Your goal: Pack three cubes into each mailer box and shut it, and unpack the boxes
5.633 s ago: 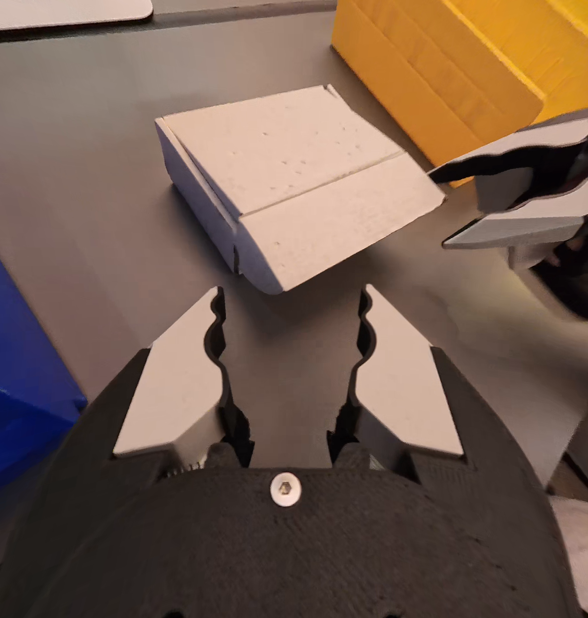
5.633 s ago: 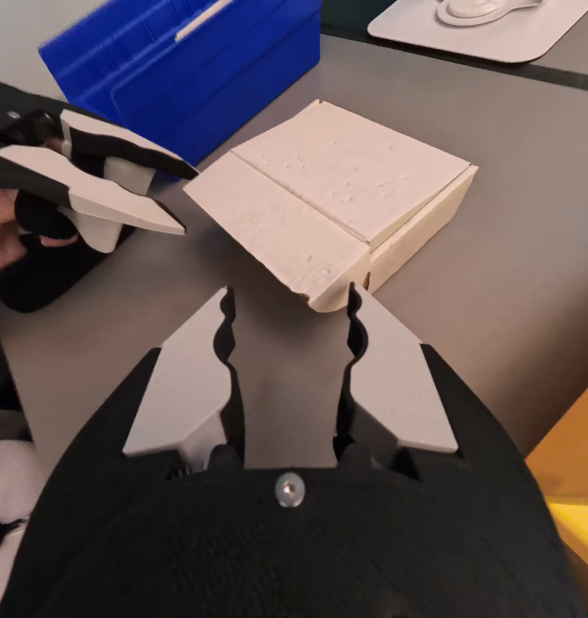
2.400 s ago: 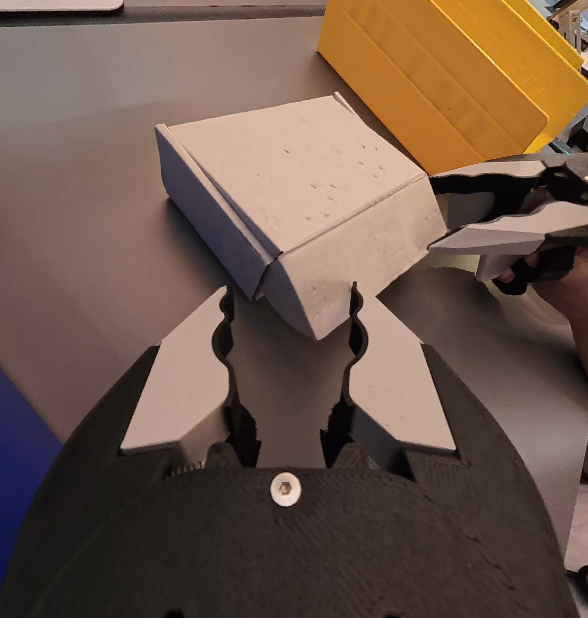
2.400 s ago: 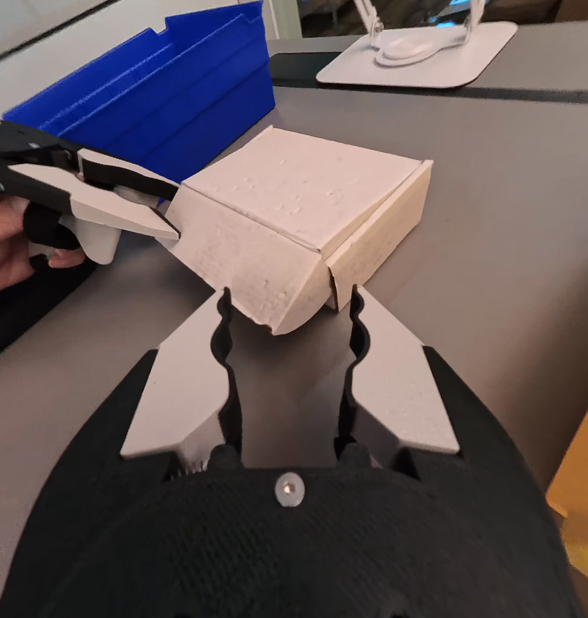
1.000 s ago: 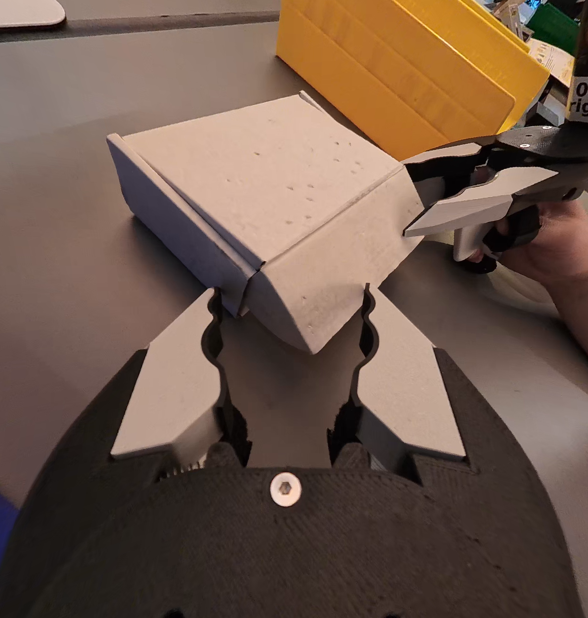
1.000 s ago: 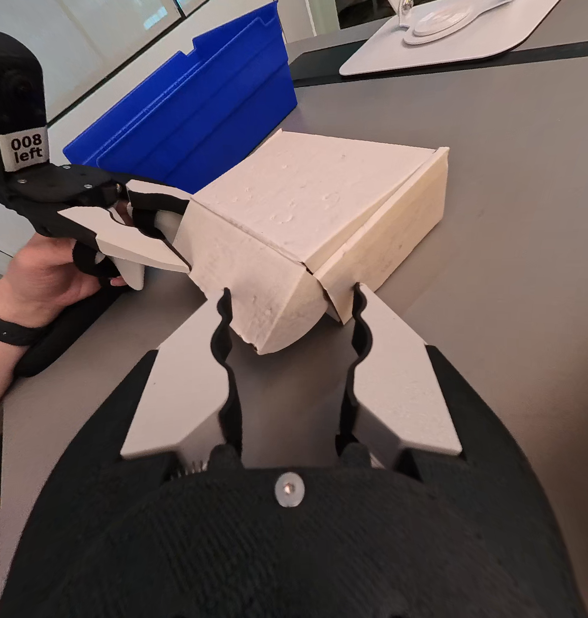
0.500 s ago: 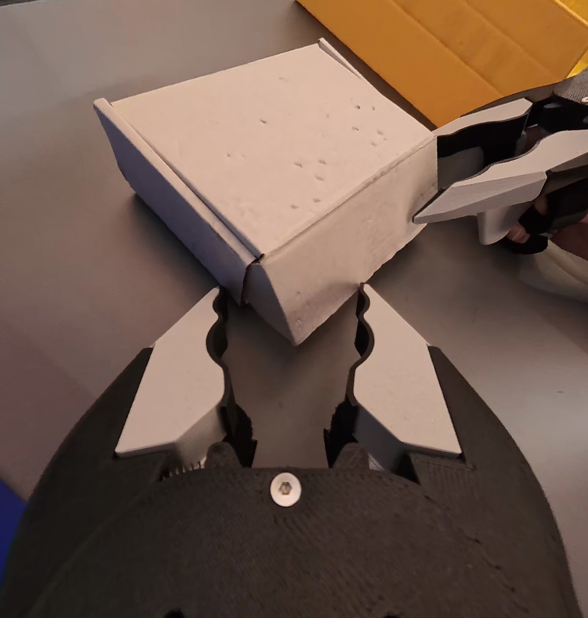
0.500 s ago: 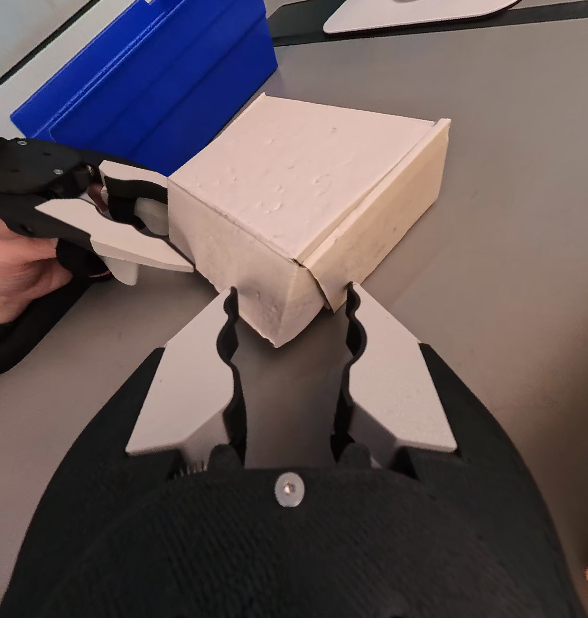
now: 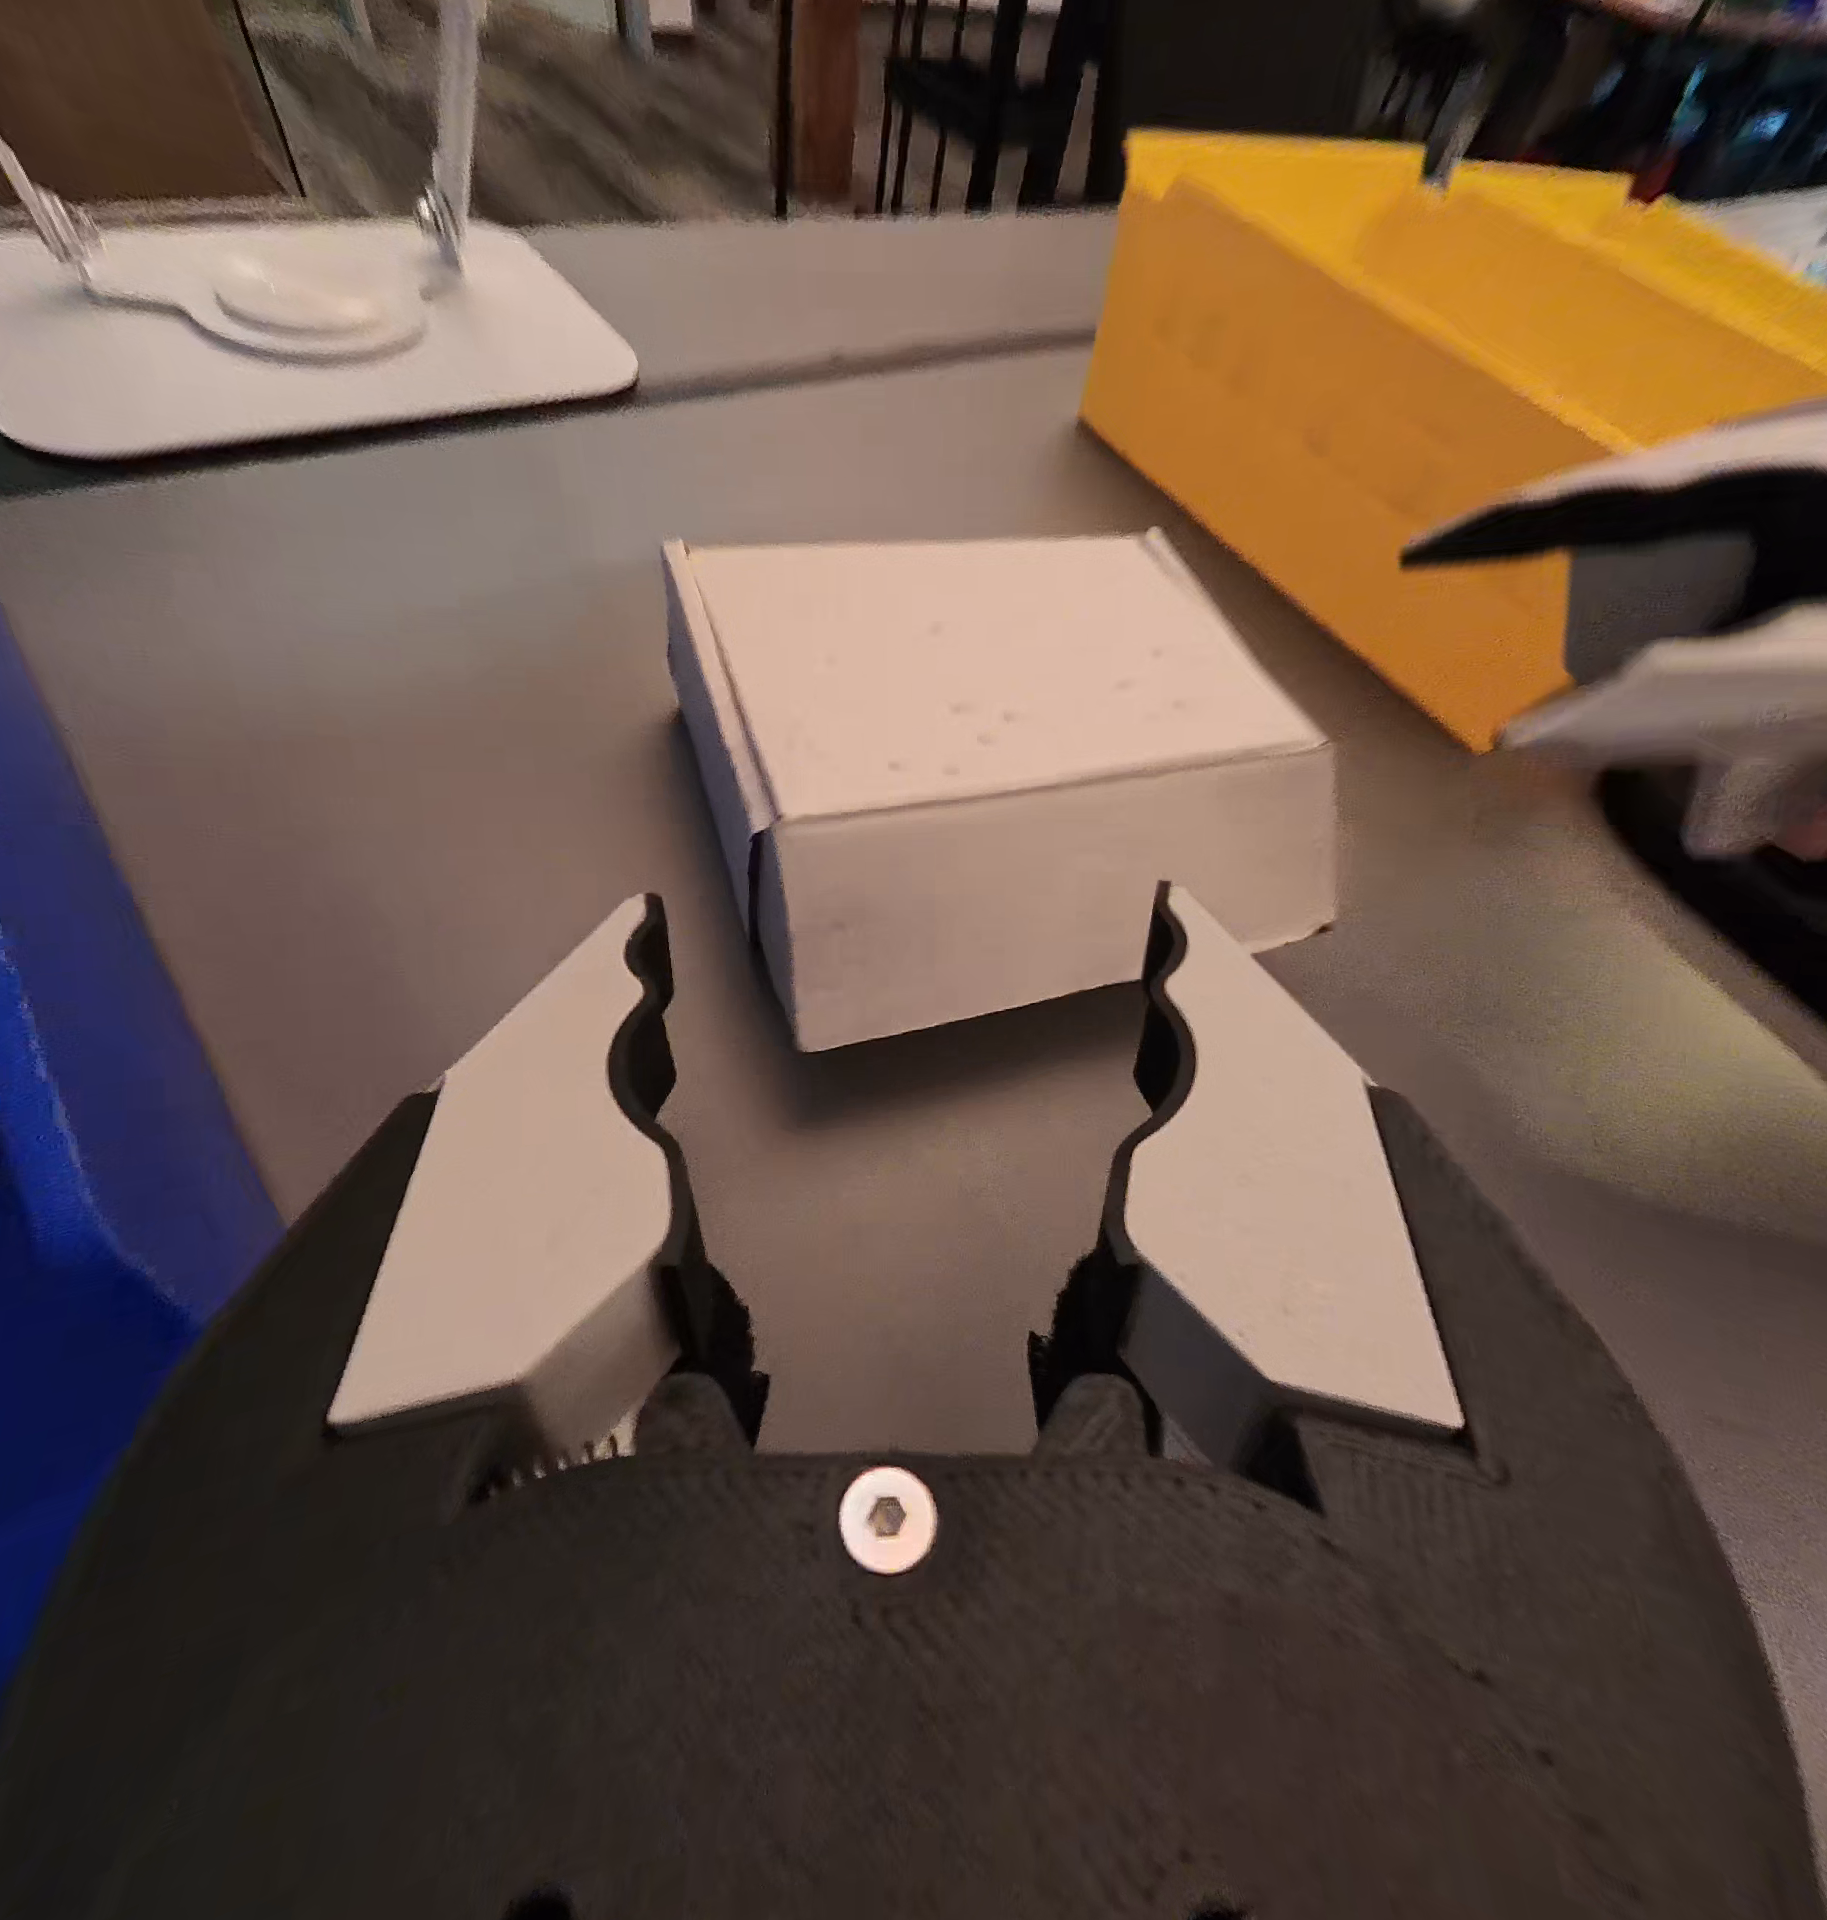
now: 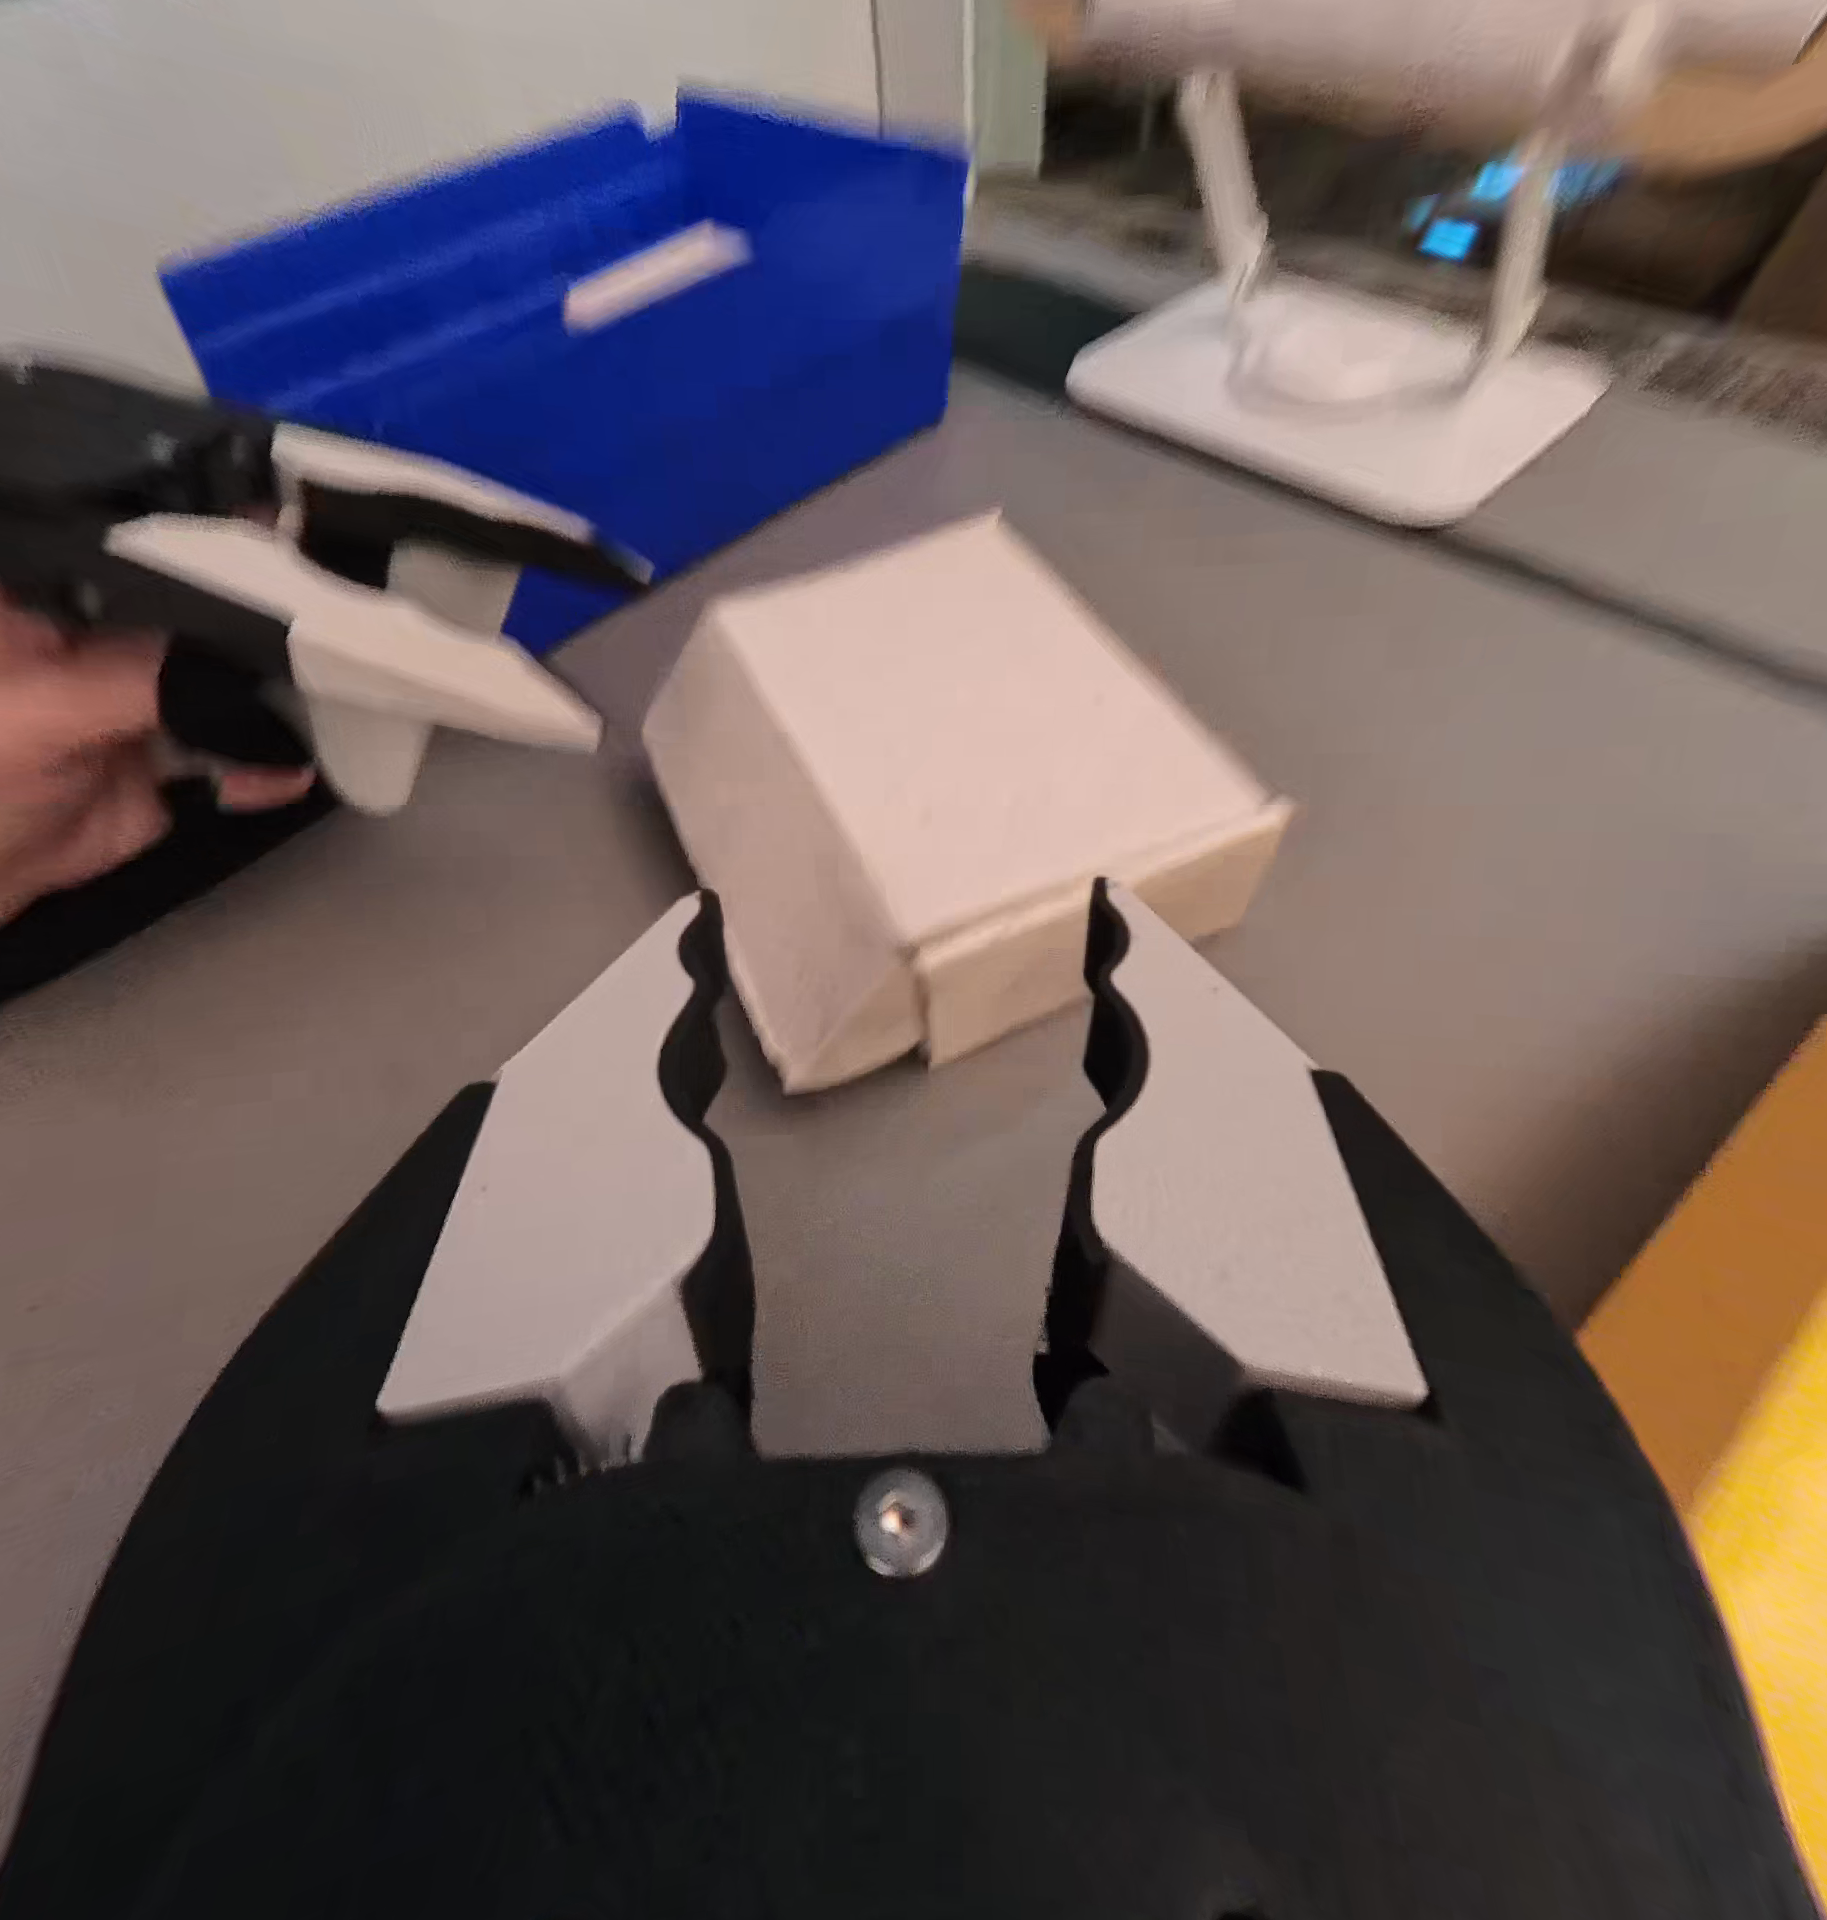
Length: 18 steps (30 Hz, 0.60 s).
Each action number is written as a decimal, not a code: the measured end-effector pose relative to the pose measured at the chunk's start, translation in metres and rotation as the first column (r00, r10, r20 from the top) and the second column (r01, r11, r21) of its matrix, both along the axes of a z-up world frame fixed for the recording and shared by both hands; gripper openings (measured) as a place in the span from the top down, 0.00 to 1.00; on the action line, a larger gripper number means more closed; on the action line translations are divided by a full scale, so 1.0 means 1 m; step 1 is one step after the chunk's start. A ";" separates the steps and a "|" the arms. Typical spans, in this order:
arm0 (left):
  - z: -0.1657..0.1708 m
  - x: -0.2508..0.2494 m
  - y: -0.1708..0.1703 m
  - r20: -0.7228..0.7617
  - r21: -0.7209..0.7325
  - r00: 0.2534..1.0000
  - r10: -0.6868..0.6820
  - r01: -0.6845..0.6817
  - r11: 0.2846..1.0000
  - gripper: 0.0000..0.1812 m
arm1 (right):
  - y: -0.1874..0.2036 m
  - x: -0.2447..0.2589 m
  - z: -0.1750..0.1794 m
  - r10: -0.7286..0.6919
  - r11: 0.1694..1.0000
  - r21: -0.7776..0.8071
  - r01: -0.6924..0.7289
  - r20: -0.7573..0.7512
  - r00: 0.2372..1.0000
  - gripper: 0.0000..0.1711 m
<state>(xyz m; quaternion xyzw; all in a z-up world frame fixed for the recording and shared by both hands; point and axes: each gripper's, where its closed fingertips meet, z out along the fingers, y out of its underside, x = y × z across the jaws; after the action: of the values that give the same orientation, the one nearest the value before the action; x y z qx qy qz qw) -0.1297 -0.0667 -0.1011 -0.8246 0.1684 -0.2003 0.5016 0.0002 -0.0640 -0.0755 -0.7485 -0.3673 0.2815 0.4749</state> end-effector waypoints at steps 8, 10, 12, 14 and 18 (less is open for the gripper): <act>-0.013 0.036 -0.013 -0.001 -0.040 0.997 0.081 -0.081 0.996 0.47 | 0.124 -0.016 0.048 -0.125 0.977 0.203 0.069 0.280 0.952 0.62; -0.022 0.039 -0.009 -0.061 -0.049 0.993 0.105 -0.108 0.993 0.44 | 0.139 -0.027 0.023 -0.052 0.988 0.152 -0.020 0.457 0.888 0.70; -0.024 0.041 -0.005 -0.094 -0.044 0.989 0.113 -0.118 0.992 0.43 | 0.156 -0.030 0.004 -0.020 0.990 0.126 -0.061 0.557 0.830 0.76; -0.026 0.041 0.000 -0.127 -0.044 0.985 0.113 -0.120 0.992 0.42 | 0.159 -0.038 -0.019 0.074 0.990 0.055 -0.133 0.601 0.796 0.76; -0.028 0.039 0.009 -0.160 -0.074 0.986 0.055 -0.068 0.995 0.37 | 0.145 -0.025 -0.061 0.206 0.977 -0.114 -0.179 0.717 0.666 0.82</act>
<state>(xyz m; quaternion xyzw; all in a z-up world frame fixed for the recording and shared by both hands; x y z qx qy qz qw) -0.0907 -0.0580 -0.1287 -0.8619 0.1738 -0.1255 0.4595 -0.0249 0.0811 -0.1361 -0.7634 -0.5970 0.0175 0.2461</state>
